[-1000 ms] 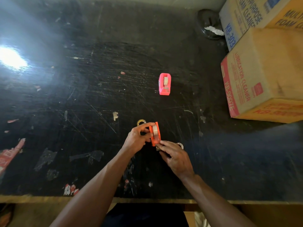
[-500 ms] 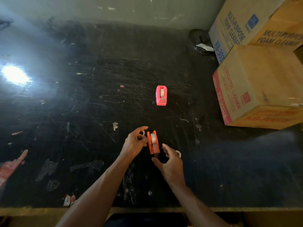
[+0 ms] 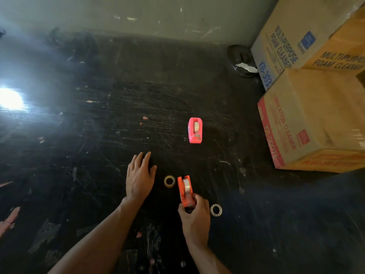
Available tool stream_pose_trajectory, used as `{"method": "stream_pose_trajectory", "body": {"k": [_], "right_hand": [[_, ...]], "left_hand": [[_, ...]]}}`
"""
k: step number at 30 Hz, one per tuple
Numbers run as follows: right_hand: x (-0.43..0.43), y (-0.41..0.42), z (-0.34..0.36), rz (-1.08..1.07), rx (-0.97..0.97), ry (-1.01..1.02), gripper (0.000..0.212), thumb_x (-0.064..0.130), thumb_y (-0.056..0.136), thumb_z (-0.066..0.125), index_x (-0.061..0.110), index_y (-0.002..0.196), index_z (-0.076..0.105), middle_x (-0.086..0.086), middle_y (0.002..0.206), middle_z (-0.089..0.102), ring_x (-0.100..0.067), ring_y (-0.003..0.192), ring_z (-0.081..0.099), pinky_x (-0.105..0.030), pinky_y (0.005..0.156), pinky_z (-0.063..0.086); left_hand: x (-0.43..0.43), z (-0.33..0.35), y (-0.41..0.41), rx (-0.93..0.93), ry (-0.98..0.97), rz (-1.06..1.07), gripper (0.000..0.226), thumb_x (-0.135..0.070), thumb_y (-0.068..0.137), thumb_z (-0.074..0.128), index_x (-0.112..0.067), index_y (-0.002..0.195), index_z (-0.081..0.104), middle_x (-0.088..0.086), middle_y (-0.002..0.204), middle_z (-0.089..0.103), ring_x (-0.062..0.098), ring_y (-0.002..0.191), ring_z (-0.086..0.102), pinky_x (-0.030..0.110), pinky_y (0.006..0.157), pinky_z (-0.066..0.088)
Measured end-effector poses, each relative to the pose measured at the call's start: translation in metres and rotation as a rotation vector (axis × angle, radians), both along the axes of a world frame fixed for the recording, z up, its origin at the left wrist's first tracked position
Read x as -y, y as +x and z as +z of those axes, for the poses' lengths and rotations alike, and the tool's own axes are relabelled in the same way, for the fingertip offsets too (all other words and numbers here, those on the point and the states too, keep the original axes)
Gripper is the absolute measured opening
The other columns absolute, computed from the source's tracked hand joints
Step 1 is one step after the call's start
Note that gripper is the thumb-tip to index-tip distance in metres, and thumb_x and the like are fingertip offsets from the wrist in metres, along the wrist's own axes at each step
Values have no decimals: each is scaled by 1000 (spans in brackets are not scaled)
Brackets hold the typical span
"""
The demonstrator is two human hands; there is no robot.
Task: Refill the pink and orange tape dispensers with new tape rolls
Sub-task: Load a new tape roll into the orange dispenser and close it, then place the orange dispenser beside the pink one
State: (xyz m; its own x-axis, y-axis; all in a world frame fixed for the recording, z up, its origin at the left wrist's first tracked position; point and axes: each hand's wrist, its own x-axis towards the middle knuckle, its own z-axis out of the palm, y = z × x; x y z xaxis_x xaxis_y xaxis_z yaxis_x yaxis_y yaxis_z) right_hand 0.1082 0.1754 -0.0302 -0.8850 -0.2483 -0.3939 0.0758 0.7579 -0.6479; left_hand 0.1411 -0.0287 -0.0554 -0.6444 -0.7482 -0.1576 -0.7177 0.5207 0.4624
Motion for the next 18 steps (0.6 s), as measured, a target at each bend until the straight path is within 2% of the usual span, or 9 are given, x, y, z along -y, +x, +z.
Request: {"method": "stream_pose_trajectory", "body": {"k": [3,7,10,12,14,16,18], "right_hand": [[13,-8,3,-72,-42,-31,51,32,86,81,22,131,60,9,119,56,2,87,55,-9,66,42],[46,-33,6,-143,-88,-97,48,29,84,83,18,127,64,5,115,58,5,85,54,-10,66,43],[79,-60,7,-155,-135,-131,48,27,83,85,15,125,66,4,112,58,5,81,53,-5,66,40],[103,-78,9,-152,-152,-154,46,26,83,85,17,123,65,6,111,55,0,83,56,-5,68,40],[124,-94,7,-143,-171,-184,43,26,83,84,18,121,65,7,108,53,-5,89,59,-13,76,47],[143,-106,3,-152,-182,-202,42,25,83,84,18,120,65,6,109,54,-8,91,59,-21,80,51],[160,-115,-5,-156,-205,-195,42,25,84,84,15,120,64,1,116,58,-9,97,59,-13,78,44]], "left_hand": [[3,-19,9,62,-85,-86,59,-41,104,43,-21,159,31,12,169,23,30,157,15,49,127,19],[1,-25,9,88,-120,-96,59,-41,104,42,-21,159,31,13,168,24,29,157,16,46,126,19],[2,-26,8,94,-122,-89,59,-41,103,43,-21,158,33,11,168,25,28,157,16,45,126,18],[3,-25,8,93,-115,-88,60,-41,103,45,-21,158,34,11,168,26,27,157,16,45,126,20],[3,-27,8,87,-126,-86,58,-41,103,45,-21,157,36,12,166,29,27,156,19,46,125,23],[3,-29,8,84,-141,-81,59,-45,102,35,-20,155,39,11,165,32,27,155,23,46,124,26],[4,-30,8,89,-146,-86,64,-48,99,28,-20,155,40,11,164,34,26,154,24,45,124,26]]}}
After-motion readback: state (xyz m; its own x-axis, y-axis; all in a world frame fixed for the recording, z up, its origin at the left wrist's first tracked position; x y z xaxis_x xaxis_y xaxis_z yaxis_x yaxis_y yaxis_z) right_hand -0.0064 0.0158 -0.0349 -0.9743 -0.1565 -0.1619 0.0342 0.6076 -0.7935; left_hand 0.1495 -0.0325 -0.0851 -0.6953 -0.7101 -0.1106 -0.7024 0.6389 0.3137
